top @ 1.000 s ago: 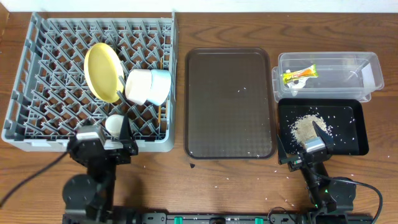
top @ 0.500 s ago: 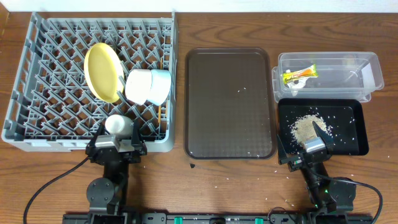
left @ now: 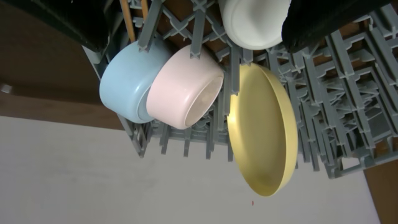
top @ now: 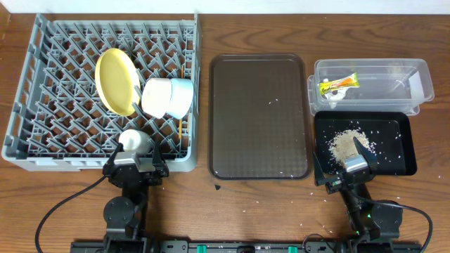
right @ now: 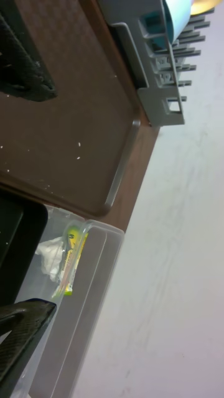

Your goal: Sort waste into correct bins and load items into the dishwasher

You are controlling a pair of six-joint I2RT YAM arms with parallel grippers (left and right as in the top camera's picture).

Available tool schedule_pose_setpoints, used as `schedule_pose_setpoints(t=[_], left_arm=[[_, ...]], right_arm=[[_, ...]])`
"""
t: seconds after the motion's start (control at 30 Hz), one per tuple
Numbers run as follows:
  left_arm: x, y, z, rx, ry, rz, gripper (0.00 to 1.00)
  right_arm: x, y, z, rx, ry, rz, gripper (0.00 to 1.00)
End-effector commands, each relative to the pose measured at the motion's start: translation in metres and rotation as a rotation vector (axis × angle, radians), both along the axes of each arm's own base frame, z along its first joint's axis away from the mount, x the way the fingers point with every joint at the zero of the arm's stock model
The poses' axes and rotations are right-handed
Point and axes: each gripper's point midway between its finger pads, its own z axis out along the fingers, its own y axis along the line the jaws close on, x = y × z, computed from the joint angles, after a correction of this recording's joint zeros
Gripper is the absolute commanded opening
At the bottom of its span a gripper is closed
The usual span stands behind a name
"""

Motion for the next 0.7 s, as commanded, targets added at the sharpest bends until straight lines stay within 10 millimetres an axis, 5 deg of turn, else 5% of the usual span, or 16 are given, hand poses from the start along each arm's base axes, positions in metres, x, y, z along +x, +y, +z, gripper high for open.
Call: schedule_pose_setpoints(t=[0.0,0.67], left_arm=[[-0.001,0.0,-0.01,0.011,0.033,-0.001,0.9],[-0.002,0.0,-0.021,0.014,0.081,-0.002,0.9]], right_arm=[[0.001,-0.005,-0.001,-0.007,-0.001,-0.021,0.99],[0.001,-0.005,-0.001,-0.007,-0.002,-0.021,0.99]])
